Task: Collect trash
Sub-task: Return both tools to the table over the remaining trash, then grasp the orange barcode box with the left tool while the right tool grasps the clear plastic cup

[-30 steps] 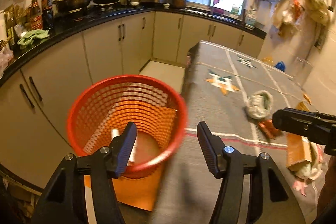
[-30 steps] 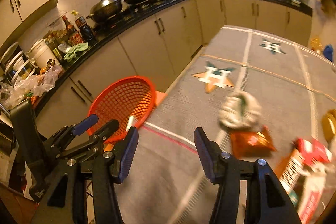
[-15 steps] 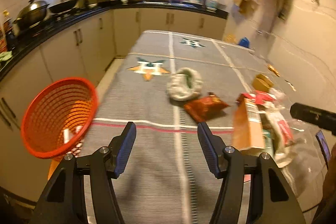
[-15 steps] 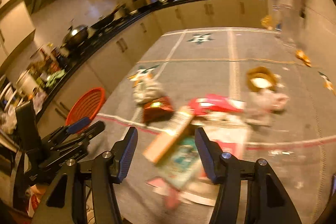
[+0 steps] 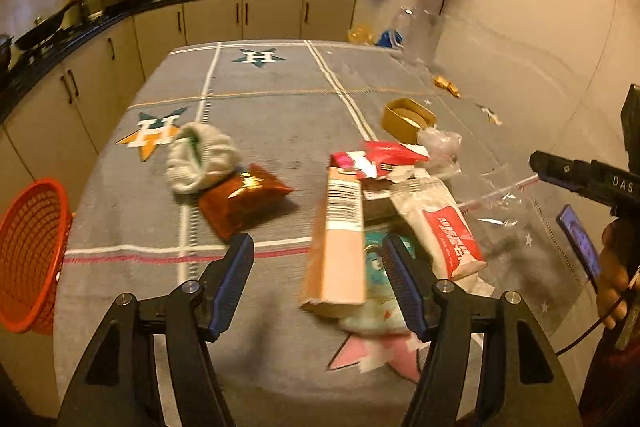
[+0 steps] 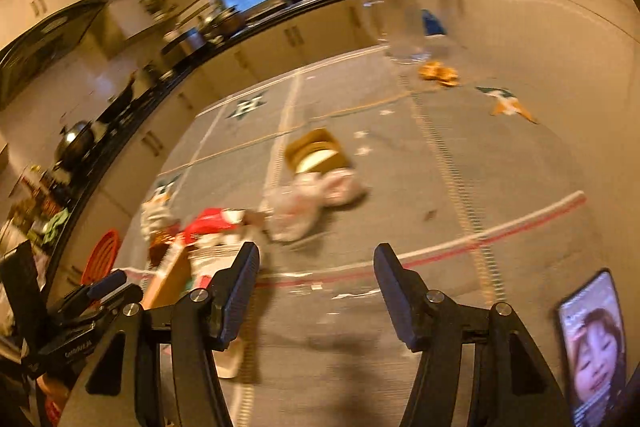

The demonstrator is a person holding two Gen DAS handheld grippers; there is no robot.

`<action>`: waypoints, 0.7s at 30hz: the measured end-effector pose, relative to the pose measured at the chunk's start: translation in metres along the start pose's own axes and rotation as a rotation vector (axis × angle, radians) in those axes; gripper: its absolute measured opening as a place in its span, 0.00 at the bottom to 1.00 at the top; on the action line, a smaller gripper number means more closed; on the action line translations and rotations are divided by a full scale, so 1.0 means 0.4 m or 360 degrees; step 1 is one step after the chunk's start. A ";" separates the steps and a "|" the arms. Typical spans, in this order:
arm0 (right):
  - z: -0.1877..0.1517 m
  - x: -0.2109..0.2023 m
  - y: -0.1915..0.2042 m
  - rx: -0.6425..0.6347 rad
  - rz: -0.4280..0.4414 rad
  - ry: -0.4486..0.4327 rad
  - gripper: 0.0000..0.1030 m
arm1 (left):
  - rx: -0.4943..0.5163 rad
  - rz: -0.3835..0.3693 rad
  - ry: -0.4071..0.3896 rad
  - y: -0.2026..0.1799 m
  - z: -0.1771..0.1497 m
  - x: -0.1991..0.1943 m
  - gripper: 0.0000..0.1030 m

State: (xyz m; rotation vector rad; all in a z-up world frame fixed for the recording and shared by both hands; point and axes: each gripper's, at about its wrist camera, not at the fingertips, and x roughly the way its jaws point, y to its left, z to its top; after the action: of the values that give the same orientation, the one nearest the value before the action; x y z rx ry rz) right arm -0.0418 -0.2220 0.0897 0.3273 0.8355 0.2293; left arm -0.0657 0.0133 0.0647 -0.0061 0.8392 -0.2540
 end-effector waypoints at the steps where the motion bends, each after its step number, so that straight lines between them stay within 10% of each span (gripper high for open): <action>1: 0.003 0.000 -0.016 0.0019 -0.0008 0.0007 0.62 | 0.0003 0.0002 0.0010 -0.006 0.002 0.008 0.63; 12: -0.022 0.082 -0.065 0.0030 0.0058 0.0174 0.65 | 0.0005 0.0064 0.0114 -0.010 0.025 0.092 0.61; 18: -0.052 0.130 -0.042 0.0012 0.0114 0.0265 0.65 | 0.0014 0.0088 0.0160 -0.002 0.025 0.129 0.36; 21: -0.063 0.138 -0.017 -0.0037 0.0142 0.0285 0.48 | 0.0004 0.0096 0.0168 0.008 0.016 0.136 0.26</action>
State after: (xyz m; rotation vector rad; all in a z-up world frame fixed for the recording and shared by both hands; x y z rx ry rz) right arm -0.0244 -0.2055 0.0333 0.3260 0.9949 0.3547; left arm -0.0253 0.0036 0.0286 0.0353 0.9426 -0.2001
